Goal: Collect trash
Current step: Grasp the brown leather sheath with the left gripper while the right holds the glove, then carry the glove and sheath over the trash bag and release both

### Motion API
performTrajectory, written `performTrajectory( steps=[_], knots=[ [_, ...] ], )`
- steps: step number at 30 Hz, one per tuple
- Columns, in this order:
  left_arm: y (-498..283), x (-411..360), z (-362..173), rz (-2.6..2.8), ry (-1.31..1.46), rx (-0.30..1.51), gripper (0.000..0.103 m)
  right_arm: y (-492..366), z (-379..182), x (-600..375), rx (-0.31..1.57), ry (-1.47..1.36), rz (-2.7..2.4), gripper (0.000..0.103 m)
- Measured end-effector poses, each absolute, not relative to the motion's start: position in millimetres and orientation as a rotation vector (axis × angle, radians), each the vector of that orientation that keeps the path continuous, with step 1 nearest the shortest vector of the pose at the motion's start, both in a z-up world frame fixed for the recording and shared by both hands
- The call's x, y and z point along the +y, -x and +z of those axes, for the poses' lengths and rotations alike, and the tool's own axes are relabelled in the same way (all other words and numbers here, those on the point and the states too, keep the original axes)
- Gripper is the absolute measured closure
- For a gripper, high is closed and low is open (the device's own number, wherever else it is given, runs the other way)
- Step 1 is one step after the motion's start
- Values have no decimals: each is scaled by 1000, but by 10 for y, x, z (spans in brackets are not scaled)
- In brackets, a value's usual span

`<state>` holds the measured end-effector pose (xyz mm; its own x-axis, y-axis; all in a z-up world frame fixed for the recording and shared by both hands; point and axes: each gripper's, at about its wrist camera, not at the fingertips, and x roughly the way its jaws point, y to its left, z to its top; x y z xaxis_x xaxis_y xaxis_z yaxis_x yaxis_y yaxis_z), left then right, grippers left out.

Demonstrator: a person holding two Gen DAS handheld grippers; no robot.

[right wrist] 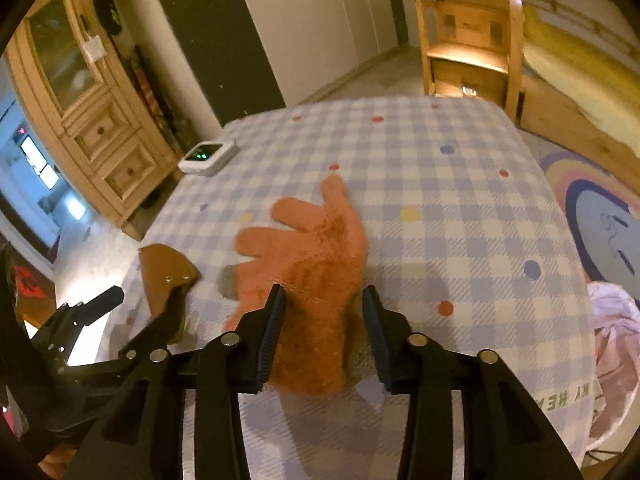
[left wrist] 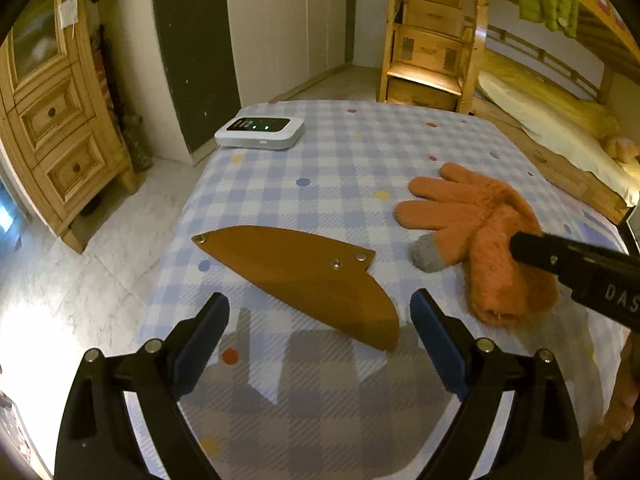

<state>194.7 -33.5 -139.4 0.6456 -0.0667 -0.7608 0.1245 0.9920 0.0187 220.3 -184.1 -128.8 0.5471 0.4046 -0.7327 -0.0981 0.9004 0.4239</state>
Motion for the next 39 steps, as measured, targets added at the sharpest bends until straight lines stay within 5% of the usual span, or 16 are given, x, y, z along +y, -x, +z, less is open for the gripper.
performTrajectory(
  steps=[1, 10, 21, 26, 29, 31, 33, 39],
  knots=[
    [-1959, -337, -1399, -104, -71, 863, 22, -2183, -1276, -1851, 942, -354, 296, 93],
    [-1929, -356, -1461, -131, -97, 876, 69, -1855, -1056, -2242, 780, -352, 138, 96],
    [-1777, -717, -1418, -315, -213, 814, 96, -1790, -1029, -2533, 758, -401, 113, 96],
    [-1658, -660, -1420, -324, -250, 820, 95, -1805, -1012, -2478, 759, -399, 122, 96],
    [-1627, -531, -1400, -300, -232, 818, 73, -1818, -1013, -2445, 759, -400, 132, 96],
    [-1587, -478, -1363, -306, -217, 806, 49, -1823, -1010, -2429, 759, -398, 134, 96],
    [-1558, -454, -1336, -320, -203, 801, 39, -1826, -1008, -2426, 760, -398, 133, 96],
    [-1590, -592, -1322, -352, -186, 796, 32, -1789, -974, -2471, 725, -417, 111, 96]
  ],
)
